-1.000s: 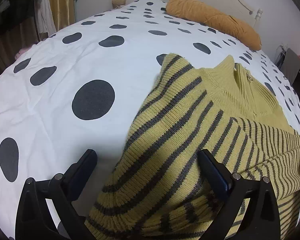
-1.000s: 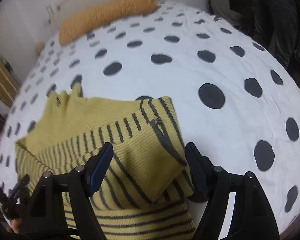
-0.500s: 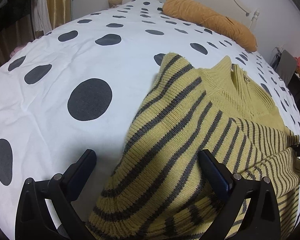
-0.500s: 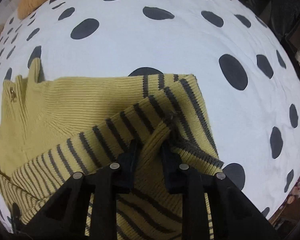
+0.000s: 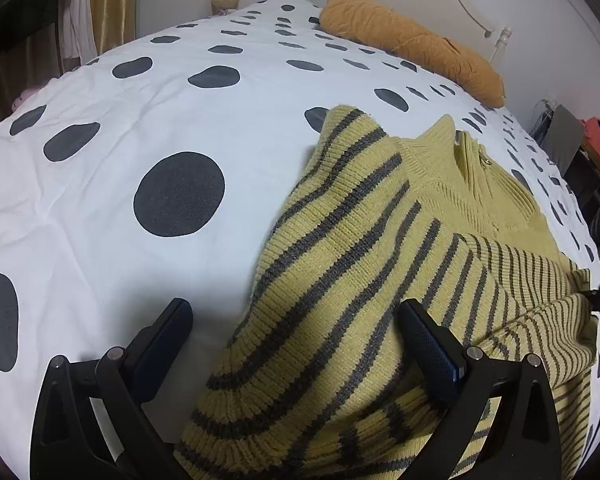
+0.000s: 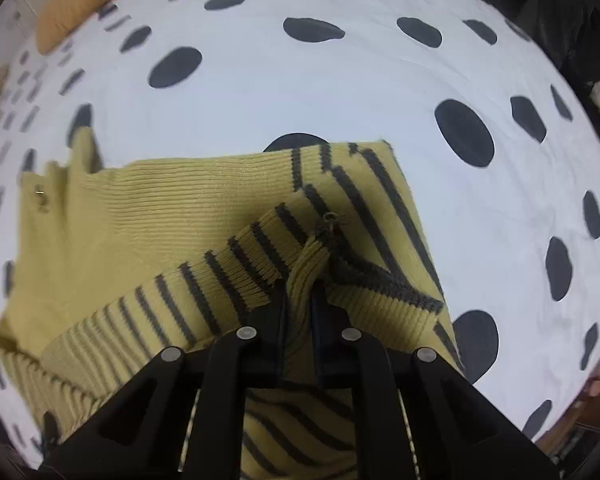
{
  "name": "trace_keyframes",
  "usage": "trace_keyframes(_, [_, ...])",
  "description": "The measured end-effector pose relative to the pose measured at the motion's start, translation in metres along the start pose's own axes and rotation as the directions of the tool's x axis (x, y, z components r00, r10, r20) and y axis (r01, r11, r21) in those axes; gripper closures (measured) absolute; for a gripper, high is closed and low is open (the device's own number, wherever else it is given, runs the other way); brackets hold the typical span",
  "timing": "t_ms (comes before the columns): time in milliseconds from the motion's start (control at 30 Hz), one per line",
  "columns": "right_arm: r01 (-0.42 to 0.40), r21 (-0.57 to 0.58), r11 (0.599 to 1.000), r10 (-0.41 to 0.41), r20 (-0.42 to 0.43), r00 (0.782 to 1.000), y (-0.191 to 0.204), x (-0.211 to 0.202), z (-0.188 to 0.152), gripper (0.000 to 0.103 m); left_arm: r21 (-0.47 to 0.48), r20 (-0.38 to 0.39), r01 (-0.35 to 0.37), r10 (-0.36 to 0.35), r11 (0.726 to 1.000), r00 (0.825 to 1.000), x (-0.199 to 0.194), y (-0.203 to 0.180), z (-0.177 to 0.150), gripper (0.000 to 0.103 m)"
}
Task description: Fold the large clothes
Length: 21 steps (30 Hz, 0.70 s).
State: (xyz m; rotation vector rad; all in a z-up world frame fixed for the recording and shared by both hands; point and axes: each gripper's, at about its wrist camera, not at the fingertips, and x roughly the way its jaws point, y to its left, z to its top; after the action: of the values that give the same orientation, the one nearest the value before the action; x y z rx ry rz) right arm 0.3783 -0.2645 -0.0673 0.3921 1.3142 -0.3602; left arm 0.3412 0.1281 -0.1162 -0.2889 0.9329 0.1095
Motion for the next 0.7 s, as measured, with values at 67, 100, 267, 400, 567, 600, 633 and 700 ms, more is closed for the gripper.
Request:
trace_keyframes(67, [-0.084, 0.012, 0.996, 0.084, 0.02, 0.996, -0.02, -0.018, -0.01, 0.094, -0.003, -0.004, 0.001, -0.001, 1.0, 1.0, -0.001, 0.0, 0.0, 0.0])
trace_keyframes(100, [-0.13, 0.014, 0.991, 0.13, 0.043, 0.991, -0.03, -0.03, -0.017, 0.094, -0.007, -0.006, 0.005, -0.005, 1.0, 1.0, -0.001, 0.001, 0.0, 0.0])
trace_keyframes(267, [-0.305, -0.012, 0.952, 0.303, 0.145, 0.942, -0.067, -0.088, -0.074, 0.094, -0.03, -0.009, 0.012, -0.013, 0.999, 1.0, -0.004, 0.007, -0.001, 0.0])
trace_keyframes(400, [-0.376, 0.025, 0.926, 0.372, 0.097, 0.923, -0.111, -0.074, -0.123, 0.093, -0.034, -0.014, 0.01, -0.01, 0.999, 1.0, -0.007, 0.009, -0.003, 0.0])
trace_keyframes(567, [-0.433, 0.206, 0.878, 0.446, -0.021, 0.895, -0.147, -0.029, -0.168, 0.082, -0.057, -0.02, 0.01, -0.011, 0.998, 1.0, -0.013, 0.015, -0.006, 0.0])
trace_keyframes(600, [-0.451, 0.204, 0.869, 0.46, 0.005, 0.888, -0.152, -0.03, -0.175, 0.082, -0.063, -0.023, 0.01, -0.012, 0.998, 1.0, -0.014, 0.016, -0.006, 0.0])
trace_keyframes(633, [-0.462, 0.204, 0.863, 0.467, 0.029, 0.884, -0.154, -0.031, -0.179, 0.078, -0.068, -0.027, 0.008, -0.01, 0.998, 1.0, -0.015, 0.017, -0.006, 0.0])
trace_keyframes(700, [-0.475, 0.186, 0.86, 0.471, 0.069, 0.879, -0.152, -0.036, -0.182, 0.057, -0.074, -0.03, 0.004, -0.006, 0.997, 1.0, -0.016, 0.017, -0.007, 0.0])
